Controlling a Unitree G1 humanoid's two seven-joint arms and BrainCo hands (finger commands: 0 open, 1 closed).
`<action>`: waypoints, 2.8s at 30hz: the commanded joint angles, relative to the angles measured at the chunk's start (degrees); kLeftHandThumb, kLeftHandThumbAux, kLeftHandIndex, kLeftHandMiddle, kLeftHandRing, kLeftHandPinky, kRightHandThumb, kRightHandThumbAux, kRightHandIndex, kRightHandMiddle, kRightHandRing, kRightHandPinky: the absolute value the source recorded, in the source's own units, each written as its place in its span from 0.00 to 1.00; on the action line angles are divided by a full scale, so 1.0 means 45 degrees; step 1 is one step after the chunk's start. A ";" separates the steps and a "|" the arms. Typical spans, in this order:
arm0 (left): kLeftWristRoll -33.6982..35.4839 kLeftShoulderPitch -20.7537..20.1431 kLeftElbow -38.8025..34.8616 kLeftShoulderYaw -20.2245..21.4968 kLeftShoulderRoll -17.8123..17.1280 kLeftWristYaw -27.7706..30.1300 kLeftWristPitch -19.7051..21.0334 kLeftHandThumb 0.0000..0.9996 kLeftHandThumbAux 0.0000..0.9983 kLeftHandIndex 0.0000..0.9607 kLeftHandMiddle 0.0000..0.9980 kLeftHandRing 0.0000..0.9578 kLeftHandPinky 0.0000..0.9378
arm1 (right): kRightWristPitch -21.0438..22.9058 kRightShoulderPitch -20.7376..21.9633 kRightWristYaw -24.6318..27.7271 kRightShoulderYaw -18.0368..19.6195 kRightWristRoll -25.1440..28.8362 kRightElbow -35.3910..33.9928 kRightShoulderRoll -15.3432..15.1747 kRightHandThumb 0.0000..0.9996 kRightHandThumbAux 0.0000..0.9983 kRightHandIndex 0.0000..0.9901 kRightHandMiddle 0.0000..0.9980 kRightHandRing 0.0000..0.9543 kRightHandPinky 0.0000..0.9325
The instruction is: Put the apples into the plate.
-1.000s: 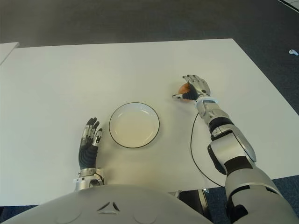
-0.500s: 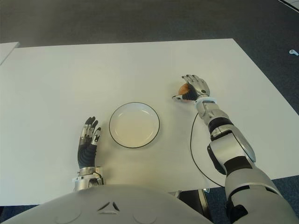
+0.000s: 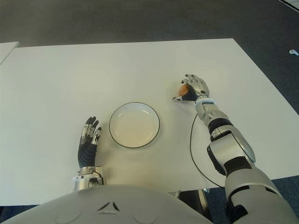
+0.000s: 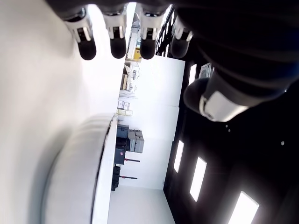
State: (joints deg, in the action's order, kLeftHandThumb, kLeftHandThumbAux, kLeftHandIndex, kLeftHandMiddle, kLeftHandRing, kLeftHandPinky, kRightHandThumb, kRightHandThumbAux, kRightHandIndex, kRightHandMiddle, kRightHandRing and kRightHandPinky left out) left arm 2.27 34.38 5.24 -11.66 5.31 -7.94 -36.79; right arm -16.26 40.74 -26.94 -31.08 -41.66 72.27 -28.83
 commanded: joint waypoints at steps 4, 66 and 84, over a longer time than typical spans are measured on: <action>-0.0076 0.0236 0.0000 -0.0031 0.0402 0.0032 -0.0263 0.13 0.56 0.02 0.01 0.00 0.00 | 0.0060 -0.0472 -0.0092 -0.0237 -0.0214 0.0456 0.0191 0.67 0.69 0.42 0.16 0.12 0.14; 0.0628 0.0742 -0.0780 -0.0223 0.0579 0.0017 0.0114 0.15 0.59 0.04 0.04 0.00 0.00 | -0.0231 -0.0409 0.2279 0.0876 0.1022 0.0487 0.0232 0.70 0.73 0.44 0.70 0.69 0.67; 0.0609 0.0513 -0.0384 -0.0110 0.0405 0.0095 0.0036 0.13 0.57 0.03 0.03 0.00 0.00 | -0.0914 0.0311 0.2227 0.1267 0.1281 -0.0317 -0.0366 0.70 0.73 0.44 0.70 0.70 0.67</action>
State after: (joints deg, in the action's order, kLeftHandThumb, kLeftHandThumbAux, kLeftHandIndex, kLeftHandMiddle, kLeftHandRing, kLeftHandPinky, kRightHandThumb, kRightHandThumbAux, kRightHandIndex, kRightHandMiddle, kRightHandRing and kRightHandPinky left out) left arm 5.72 35.66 2.57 -12.30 5.28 -7.54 -37.18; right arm -18.75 42.30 -17.59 -25.87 -36.34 71.72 -29.65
